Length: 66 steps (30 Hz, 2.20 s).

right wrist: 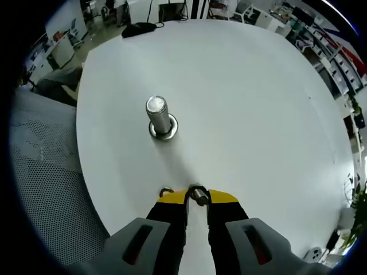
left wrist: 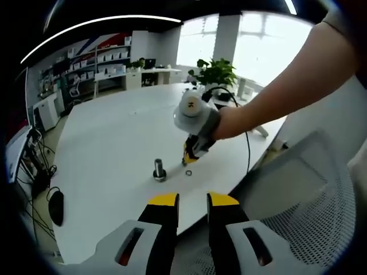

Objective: Place the washer onto the threaded stud by aligning its center hole with the stud, sliding it down to the base, and recovering from edge contact or off-axis alignment until the washer reaches the visible bottom stop.

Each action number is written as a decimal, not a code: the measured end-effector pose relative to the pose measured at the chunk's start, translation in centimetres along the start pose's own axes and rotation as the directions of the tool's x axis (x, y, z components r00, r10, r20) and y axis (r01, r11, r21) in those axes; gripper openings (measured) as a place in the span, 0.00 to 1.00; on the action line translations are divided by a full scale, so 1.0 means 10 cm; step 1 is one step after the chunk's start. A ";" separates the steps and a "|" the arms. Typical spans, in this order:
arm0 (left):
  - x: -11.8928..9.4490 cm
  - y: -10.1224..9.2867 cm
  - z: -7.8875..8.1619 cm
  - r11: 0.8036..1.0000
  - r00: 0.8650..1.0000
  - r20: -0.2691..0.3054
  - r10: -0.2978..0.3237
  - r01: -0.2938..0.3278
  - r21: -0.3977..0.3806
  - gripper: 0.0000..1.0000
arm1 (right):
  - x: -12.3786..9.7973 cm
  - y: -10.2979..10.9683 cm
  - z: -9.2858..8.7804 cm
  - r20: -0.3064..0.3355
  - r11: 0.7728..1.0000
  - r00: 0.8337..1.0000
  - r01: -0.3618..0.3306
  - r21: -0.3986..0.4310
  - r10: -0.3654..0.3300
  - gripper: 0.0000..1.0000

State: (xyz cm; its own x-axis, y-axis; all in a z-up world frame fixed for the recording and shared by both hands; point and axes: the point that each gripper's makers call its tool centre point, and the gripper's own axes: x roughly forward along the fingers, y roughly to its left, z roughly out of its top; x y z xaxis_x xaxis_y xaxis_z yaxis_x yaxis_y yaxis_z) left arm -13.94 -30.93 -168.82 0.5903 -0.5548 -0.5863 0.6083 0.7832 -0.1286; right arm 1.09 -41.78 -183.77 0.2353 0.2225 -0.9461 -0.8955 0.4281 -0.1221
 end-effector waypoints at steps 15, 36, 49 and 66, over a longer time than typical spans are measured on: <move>0.00 0.00 0.01 1.000 1.000 0.006 0.000 0.000 0.001 0.17 | 0.05 -0.01 -0.05 -0.012 0.997 1.000 -0.023 0.073 0.024 0.15; 0.01 -0.04 0.01 1.000 1.000 0.001 -0.022 0.022 -0.011 0.18 | -0.15 0.14 -0.30 0.014 0.968 1.000 0.003 0.249 -0.007 0.23; 0.02 -0.04 0.00 0.999 1.000 -0.001 -0.025 0.025 -0.031 0.20 | -0.15 0.35 -0.42 -0.006 0.968 1.000 -0.008 0.250 0.010 0.25; 0.01 0.00 0.02 1.000 1.000 0.008 -0.012 0.013 -0.022 0.18 | -0.10 0.44 -0.36 0.002 0.971 1.000 -0.015 0.238 0.014 0.28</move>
State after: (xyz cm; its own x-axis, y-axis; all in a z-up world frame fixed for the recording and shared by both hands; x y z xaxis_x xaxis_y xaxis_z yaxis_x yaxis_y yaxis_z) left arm -13.77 -31.11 -168.70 0.5867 -0.5666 -0.5785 0.6037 0.7822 -0.1538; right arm -4.45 -43.32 -184.40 0.2232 0.2307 -0.9471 -0.7832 0.6208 -0.0334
